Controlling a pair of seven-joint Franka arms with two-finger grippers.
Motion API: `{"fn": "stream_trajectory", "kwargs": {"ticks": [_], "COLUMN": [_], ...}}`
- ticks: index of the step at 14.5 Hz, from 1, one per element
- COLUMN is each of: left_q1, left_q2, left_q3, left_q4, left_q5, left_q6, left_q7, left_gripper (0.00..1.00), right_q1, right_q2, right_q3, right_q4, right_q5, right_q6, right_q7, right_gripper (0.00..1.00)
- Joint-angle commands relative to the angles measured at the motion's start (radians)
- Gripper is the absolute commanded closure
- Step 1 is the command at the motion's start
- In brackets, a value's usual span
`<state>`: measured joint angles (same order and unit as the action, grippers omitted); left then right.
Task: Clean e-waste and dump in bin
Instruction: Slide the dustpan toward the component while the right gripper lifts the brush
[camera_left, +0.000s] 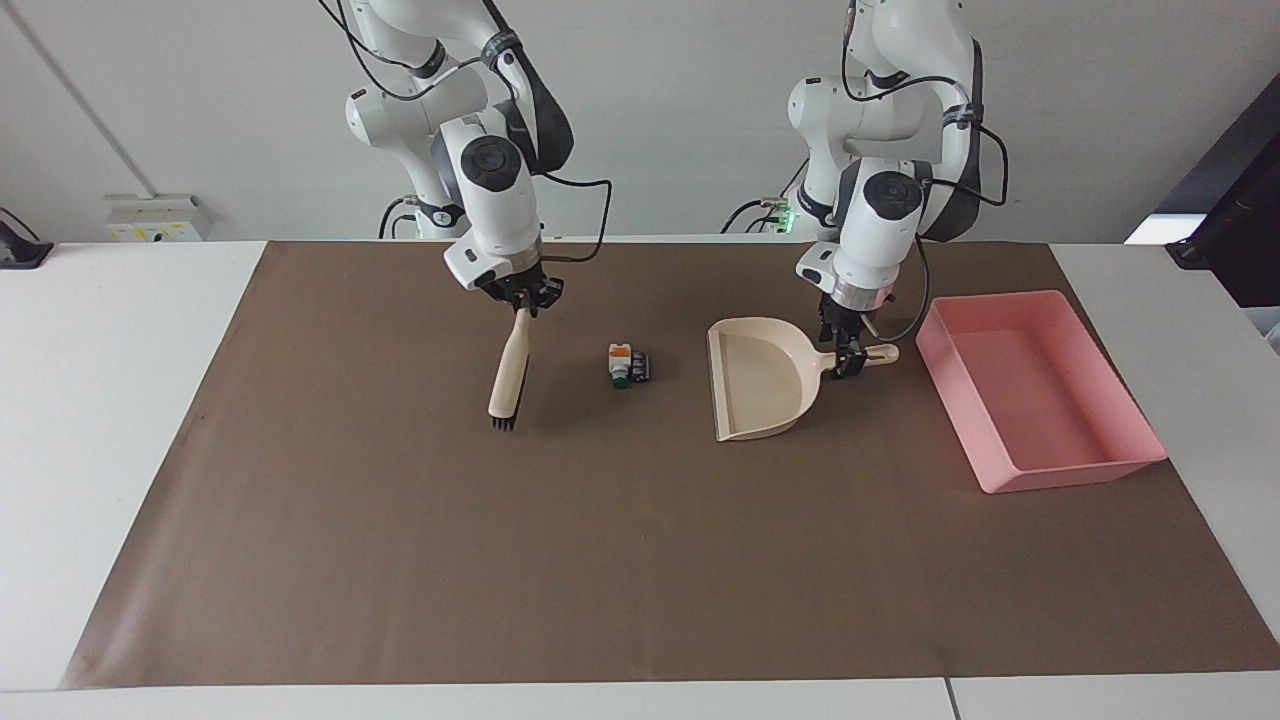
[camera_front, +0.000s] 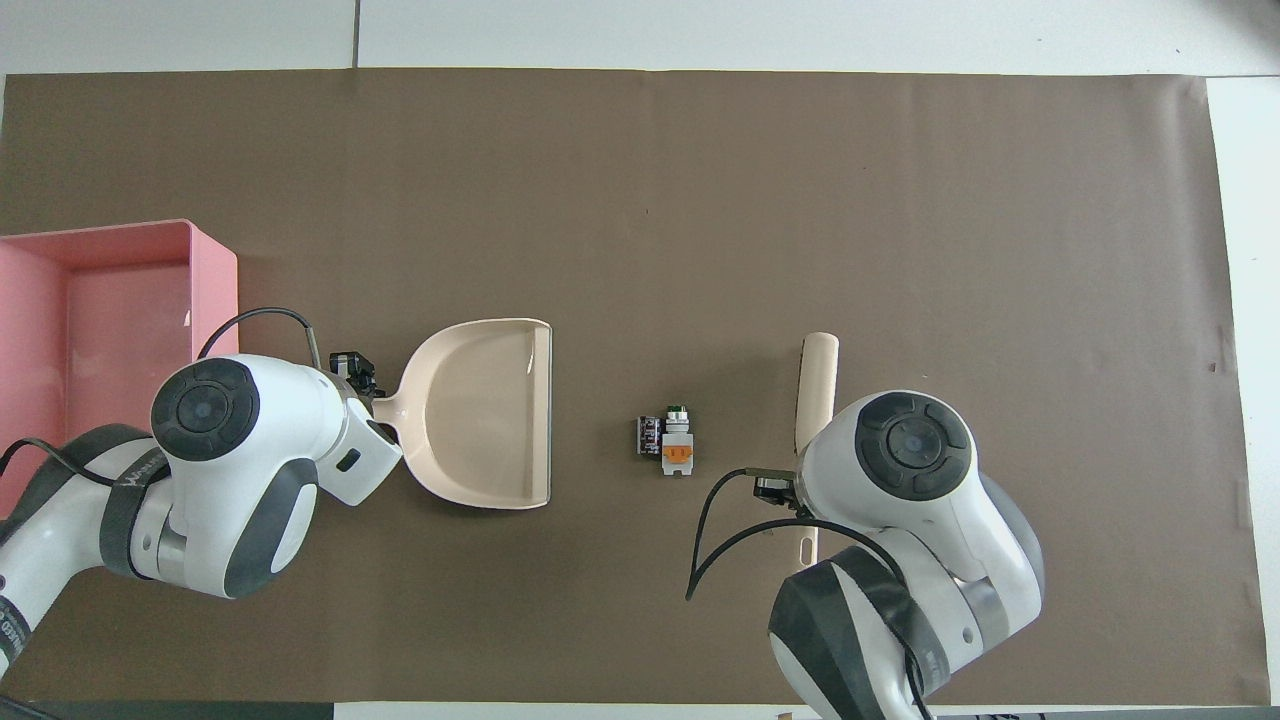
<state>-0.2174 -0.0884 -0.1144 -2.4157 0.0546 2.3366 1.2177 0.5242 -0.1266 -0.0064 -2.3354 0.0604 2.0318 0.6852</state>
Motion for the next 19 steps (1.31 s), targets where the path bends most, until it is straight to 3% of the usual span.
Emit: {"fn": "stream_trajectory", "kwargs": {"ticks": [1,3,4,7,10,15,19], "left_q1": [-0.010,-0.010,-0.008,0.000,-0.013,-0.078,-0.144], "left_q2": [-0.019,-0.014,-0.016,-0.019,-0.014,0.010,0.053], "left_q3": [0.007,0.007,0.009,0.010,0.007,0.006,0.001], "left_q4": [-0.025,-0.013,-0.002,0.090,0.153,0.161,0.196], "left_q5": [0.016,0.016,0.016,0.024,0.132,0.156,0.156], "left_q6": [0.013,0.013,0.009,-0.094,-0.198,-0.247,-0.243], "left_q7": [-0.026,-0.024,-0.021,0.002,-0.003,-0.114,-0.245], "left_gripper": [0.78,0.96,1.00,1.00,1.00,1.00,1.00], "right_q1": [0.048,0.085,0.108,0.140,0.171,0.200,0.241], "right_q2": [-0.024,-0.018,-0.018,-0.018,0.010,0.106,0.250], "right_q3": [-0.006,-0.004,-0.004,-0.003,-0.003,-0.001,0.008], "right_q4": [-0.025,-0.036,-0.036,-0.036,-0.035,0.002,0.131], "right_q5": [-0.001,0.003,0.004,0.009,0.015,0.054,0.078], "right_q6": [-0.012,-0.022,-0.044,-0.050,0.002,0.077,0.087], "right_q7": [0.062,0.074,0.080,0.079,0.070,0.077,0.080], "right_gripper": [1.00,1.00,1.00,1.00,1.00,1.00,1.00]}}
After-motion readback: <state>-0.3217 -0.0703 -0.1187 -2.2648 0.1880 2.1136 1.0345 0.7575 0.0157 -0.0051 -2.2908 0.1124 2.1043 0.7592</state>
